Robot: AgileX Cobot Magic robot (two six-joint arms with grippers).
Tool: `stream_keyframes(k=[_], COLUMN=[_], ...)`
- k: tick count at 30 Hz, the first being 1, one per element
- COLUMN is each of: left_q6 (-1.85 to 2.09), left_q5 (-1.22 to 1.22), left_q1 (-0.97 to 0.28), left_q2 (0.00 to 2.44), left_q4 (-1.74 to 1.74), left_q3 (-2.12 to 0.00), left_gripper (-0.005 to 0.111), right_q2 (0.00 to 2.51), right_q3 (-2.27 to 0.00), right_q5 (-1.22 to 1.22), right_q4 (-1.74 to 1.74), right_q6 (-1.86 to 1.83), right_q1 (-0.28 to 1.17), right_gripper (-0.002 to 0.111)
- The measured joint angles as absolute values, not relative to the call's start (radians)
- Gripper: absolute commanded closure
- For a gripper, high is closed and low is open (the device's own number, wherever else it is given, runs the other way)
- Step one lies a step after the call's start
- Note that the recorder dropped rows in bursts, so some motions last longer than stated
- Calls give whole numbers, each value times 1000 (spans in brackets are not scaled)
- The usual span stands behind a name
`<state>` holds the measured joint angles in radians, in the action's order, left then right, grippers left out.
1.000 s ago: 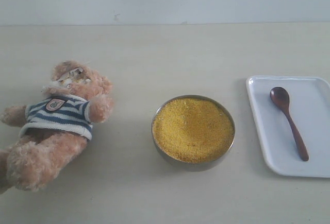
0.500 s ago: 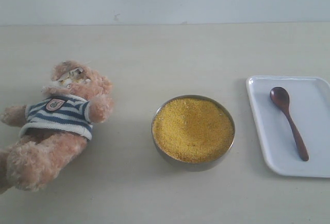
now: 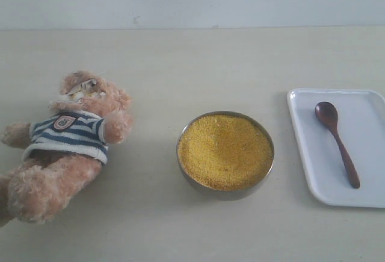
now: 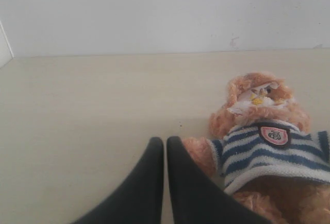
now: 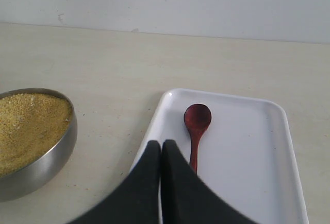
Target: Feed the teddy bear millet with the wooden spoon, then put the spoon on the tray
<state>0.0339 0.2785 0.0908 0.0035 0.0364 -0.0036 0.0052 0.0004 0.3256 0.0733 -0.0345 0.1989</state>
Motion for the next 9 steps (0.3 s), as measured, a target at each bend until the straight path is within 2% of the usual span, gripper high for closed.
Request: stream_keyframes(k=[9], left_q6=[34], left_q5=[279], left_q1=[91], left_q2=[3], left_q4=[36], left_q3=[-4], left_gripper=[103], right_q2=[5], right_q3=[0], right_q5=[326], right_q4=[73], right_q6=[-30], right_q1=[199], right_gripper=[108])
